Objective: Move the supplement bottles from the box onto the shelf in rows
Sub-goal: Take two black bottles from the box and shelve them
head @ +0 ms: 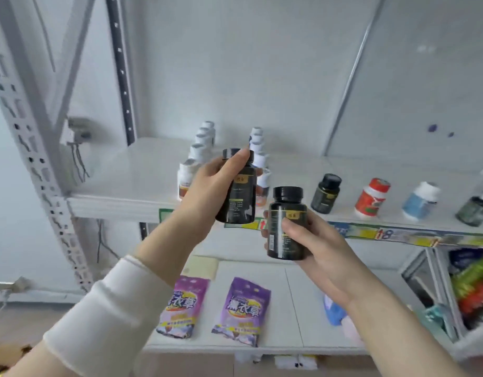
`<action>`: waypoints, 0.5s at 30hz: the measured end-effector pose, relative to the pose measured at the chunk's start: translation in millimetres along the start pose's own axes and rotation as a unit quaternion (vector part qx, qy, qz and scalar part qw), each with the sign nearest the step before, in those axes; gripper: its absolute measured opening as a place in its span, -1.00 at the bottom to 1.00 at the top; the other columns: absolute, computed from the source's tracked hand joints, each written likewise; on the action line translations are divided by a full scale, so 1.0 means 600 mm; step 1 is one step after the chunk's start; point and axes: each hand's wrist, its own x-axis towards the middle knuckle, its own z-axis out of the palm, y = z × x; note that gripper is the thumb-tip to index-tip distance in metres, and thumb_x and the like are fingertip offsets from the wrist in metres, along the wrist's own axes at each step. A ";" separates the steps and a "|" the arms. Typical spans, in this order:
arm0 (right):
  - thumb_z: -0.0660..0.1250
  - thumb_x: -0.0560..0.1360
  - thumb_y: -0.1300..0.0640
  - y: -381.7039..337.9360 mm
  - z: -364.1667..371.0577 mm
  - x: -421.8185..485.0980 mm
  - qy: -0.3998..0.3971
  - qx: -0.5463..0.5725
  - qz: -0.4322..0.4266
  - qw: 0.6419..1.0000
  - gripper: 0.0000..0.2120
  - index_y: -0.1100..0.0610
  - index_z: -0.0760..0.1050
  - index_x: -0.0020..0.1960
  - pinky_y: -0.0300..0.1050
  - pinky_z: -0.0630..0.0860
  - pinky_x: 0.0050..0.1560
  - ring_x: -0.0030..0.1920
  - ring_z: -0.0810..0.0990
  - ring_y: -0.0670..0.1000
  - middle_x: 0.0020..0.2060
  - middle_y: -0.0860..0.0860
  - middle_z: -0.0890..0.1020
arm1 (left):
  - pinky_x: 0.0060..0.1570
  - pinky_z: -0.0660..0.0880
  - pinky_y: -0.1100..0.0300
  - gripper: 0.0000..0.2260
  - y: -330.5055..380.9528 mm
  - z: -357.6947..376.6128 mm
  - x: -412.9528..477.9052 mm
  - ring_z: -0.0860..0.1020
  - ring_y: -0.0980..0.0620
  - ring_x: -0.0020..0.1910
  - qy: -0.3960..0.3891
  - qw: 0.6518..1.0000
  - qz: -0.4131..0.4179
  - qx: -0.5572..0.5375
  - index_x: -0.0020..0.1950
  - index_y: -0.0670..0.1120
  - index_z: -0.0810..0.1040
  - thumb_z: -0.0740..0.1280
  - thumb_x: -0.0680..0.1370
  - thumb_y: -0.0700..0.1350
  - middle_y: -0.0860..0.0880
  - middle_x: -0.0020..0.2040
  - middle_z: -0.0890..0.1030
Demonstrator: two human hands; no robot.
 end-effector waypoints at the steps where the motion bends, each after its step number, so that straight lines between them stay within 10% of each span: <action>1: 0.63 -0.02 -0.14 -0.017 -0.030 0.000 0.010 0.002 -0.006 1.000 -0.36 0.06 0.61 0.00 -0.11 0.61 -0.12 -0.01 0.64 0.05 -0.05 0.06 0.66 | -0.28 0.59 0.15 -0.79 0.003 0.033 0.014 0.63 0.08 -0.34 -0.016 1.000 0.002 -0.001 -0.03 -0.05 0.56 0.25 0.55 0.06 0.05 -0.25 0.68; 11: 0.54 0.19 0.01 -0.130 -0.228 0.078 0.135 -0.128 -0.032 0.982 -0.43 0.06 0.51 0.17 0.01 0.45 0.27 0.16 0.59 0.05 0.06 0.04 0.66 | -0.17 0.58 0.17 -0.87 -0.008 0.223 0.213 0.63 0.09 -0.16 -0.113 0.993 0.002 0.046 0.00 -0.05 0.50 0.27 0.57 -0.01 0.04 -0.12 0.65; 15: 0.42 0.38 0.17 -0.159 -0.285 0.163 0.157 -0.175 -0.039 0.971 -0.63 0.12 0.50 0.18 -0.16 0.52 0.08 0.08 0.63 0.01 0.04 0.03 0.66 | 0.02 0.52 0.11 -0.81 -0.036 0.245 0.342 0.58 0.03 -0.06 -0.139 0.987 0.011 0.086 0.01 -0.01 0.51 0.32 0.52 0.09 0.01 -0.05 0.65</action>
